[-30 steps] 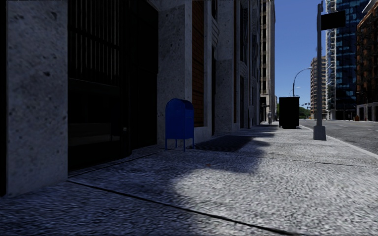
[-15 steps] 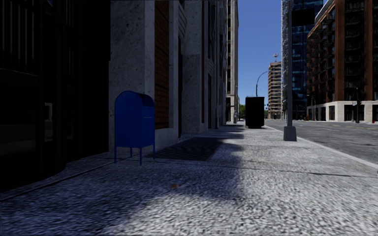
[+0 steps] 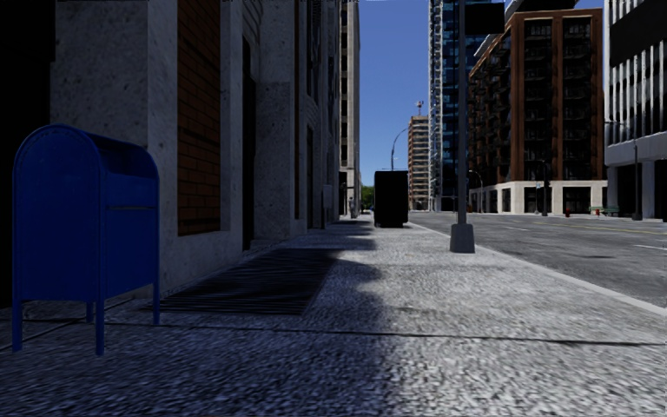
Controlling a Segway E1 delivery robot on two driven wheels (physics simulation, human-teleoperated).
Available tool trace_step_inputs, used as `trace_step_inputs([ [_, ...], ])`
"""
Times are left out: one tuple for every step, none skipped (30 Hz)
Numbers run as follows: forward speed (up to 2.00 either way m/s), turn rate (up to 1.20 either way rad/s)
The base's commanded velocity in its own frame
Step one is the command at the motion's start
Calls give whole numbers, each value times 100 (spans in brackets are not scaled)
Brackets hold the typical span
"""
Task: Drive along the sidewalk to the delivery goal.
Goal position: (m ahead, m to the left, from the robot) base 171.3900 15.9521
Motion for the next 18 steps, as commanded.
trace_step_inputs([
  [199, -47],
  [199, -47],
  [199, -47],
  [199, -39],
  [199, -15],
  [199, -15],
  [199, 0],
  [199, 0],
  [199, 0],
  [199, 0],
  [199, 0],
  [199, 0],
  [199, 0],
  [199, 0],
  [199, 0],
  [199, 0],
  [199, 0],
  [199, 0],
])
